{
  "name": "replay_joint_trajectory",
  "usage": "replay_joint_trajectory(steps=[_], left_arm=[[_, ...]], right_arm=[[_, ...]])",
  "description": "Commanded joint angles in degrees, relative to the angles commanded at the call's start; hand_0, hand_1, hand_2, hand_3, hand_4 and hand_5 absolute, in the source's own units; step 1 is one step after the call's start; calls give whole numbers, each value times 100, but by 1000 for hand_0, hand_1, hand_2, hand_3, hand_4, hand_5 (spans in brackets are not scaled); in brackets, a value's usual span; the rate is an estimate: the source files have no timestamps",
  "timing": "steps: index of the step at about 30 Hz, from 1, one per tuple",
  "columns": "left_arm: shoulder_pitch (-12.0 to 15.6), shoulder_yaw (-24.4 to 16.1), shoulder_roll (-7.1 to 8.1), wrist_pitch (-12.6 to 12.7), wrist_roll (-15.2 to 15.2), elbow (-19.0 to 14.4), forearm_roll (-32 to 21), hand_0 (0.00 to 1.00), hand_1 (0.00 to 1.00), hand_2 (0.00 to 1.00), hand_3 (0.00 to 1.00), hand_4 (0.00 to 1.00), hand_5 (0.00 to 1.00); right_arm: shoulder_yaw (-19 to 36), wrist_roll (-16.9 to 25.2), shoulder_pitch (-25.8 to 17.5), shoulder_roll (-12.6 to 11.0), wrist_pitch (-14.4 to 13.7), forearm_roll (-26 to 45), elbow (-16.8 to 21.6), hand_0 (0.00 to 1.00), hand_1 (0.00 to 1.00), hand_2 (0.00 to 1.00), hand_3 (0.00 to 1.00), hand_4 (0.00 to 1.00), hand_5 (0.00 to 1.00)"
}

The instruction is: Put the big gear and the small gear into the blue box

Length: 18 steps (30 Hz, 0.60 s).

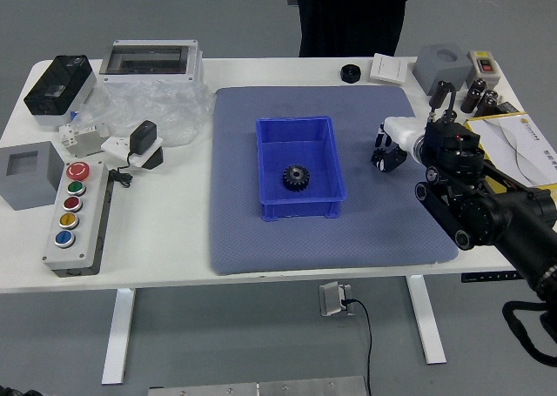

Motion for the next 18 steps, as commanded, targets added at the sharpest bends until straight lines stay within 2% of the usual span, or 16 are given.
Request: replay_joint_trajectory(steps=[18], left_arm=[[-16, 42, -74, -18, 16, 0, 15, 778, 745, 739, 680, 547, 277]], right_arm=[[98, 39, 36, 182, -79, -62, -329, 689, 551, 674, 666, 681, 194]])
